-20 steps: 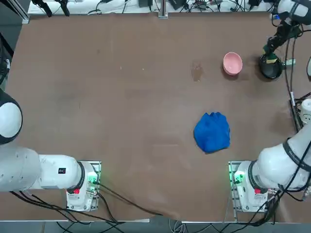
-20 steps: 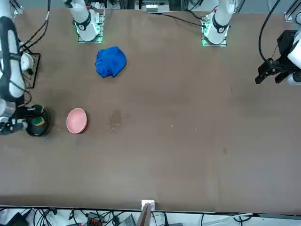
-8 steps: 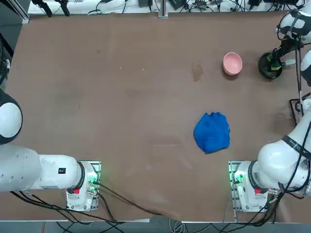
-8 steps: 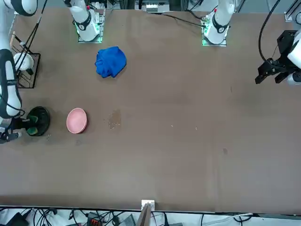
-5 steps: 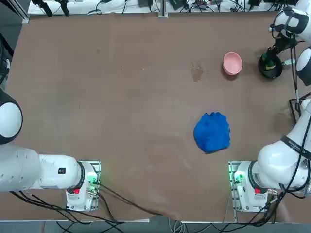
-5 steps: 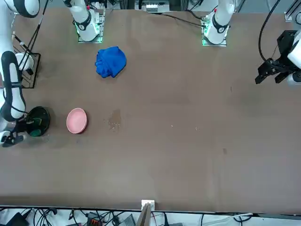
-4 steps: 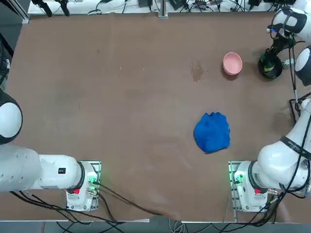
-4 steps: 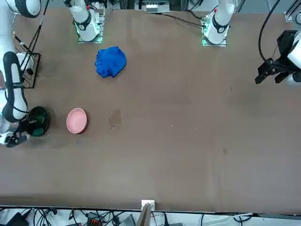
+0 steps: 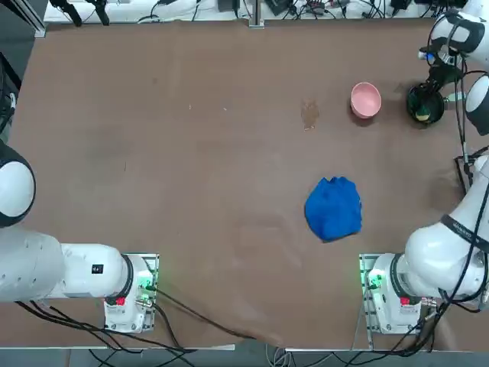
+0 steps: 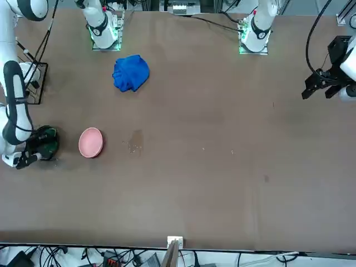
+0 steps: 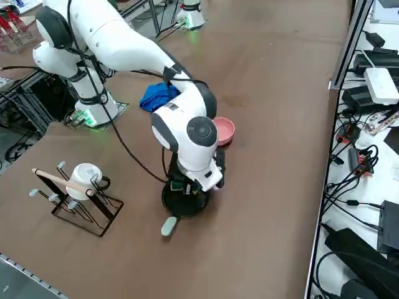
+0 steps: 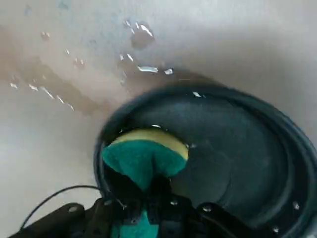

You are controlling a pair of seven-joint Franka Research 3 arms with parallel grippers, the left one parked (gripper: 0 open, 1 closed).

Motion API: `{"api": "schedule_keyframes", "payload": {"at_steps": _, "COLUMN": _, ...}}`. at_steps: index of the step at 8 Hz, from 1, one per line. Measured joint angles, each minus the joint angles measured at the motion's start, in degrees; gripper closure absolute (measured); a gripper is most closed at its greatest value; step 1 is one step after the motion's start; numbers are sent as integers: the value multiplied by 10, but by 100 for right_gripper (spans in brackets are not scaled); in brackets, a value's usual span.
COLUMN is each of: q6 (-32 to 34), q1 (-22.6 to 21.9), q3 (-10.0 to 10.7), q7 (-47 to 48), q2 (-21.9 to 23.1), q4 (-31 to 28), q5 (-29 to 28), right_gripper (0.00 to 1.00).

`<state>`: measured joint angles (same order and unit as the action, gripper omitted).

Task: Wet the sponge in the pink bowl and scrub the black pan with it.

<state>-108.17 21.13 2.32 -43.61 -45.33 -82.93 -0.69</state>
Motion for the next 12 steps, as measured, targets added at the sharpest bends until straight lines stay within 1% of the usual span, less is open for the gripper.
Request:
{"api": "schedule_keyframes", "payload": {"at_steps": 3, "q6": 0, "q1": 46, "q3": 0, "q7": -58, "q2": 0, "q4": 1, "q5": 0, "right_gripper": 92}}
{"api": "schedule_keyframes", "payload": {"at_steps": 5, "q6": -22, "q1": 56, "q3": 0, "q7": -70, "q2": 0, "q4": 1, "q5": 3, "right_gripper": 92}}
{"api": "schedule_keyframes", "payload": {"at_steps": 9, "q6": -123, "q1": 53, "q3": -2, "q7": -70, "q2": -2, "q4": -7, "q5": 12, "right_gripper": 92}}
{"api": "schedule_keyframes", "payload": {"at_steps": 12, "q6": -147, "q1": 31, "q3": -6, "q7": -64, "q2": -2, "q4": -7, "q5": 18, "right_gripper": 92}}
